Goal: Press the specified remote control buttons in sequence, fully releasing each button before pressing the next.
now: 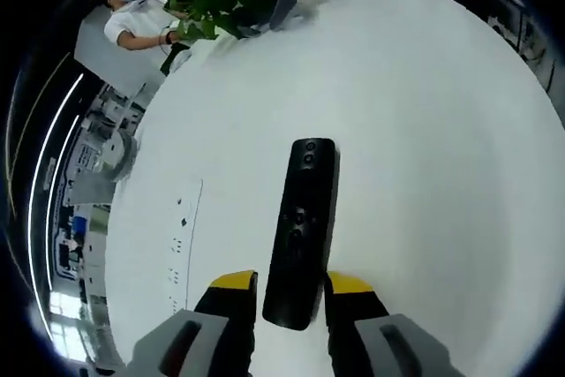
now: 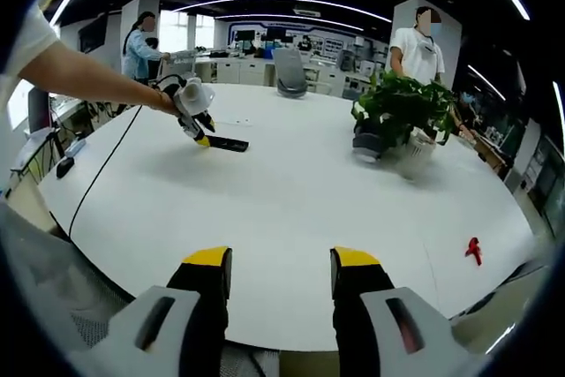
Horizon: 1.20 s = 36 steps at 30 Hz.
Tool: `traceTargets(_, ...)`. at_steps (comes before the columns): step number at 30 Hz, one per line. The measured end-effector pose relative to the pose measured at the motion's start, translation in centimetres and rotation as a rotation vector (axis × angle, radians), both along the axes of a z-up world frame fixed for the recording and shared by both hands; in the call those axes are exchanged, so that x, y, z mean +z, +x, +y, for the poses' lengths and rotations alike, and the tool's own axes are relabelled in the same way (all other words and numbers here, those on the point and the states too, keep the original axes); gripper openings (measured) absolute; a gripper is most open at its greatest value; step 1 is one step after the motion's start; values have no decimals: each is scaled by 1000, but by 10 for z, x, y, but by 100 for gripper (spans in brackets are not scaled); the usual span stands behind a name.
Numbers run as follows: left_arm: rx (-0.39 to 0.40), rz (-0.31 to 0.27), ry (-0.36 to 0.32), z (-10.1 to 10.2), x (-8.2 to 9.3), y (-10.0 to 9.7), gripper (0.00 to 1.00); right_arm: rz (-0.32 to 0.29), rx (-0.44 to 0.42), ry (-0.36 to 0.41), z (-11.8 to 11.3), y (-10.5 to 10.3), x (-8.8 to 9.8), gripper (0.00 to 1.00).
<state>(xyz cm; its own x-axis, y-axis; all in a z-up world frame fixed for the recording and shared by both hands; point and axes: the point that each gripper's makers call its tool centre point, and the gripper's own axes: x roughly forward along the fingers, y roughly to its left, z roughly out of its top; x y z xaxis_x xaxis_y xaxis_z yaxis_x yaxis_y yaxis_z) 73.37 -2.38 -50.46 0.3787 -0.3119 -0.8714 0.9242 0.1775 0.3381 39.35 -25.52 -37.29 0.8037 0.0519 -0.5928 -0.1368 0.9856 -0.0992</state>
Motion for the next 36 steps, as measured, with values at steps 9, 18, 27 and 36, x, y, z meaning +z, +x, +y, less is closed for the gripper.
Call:
traceTargets(9,167,-56,-251,3,53,-14,40,-27,8,12,2,1,5,48)
traceTargets(18,306,-135,-511,24,117,-65,48,-58,20,42,5,2,10,51)
traceTargets(27,424,-89,-706,39,159,-142,66,-82,60,50,14,3,15,58)
traceTargets(36,547,-123,-817,60,174,-227,76,-128,105,65,23,4,24,63)
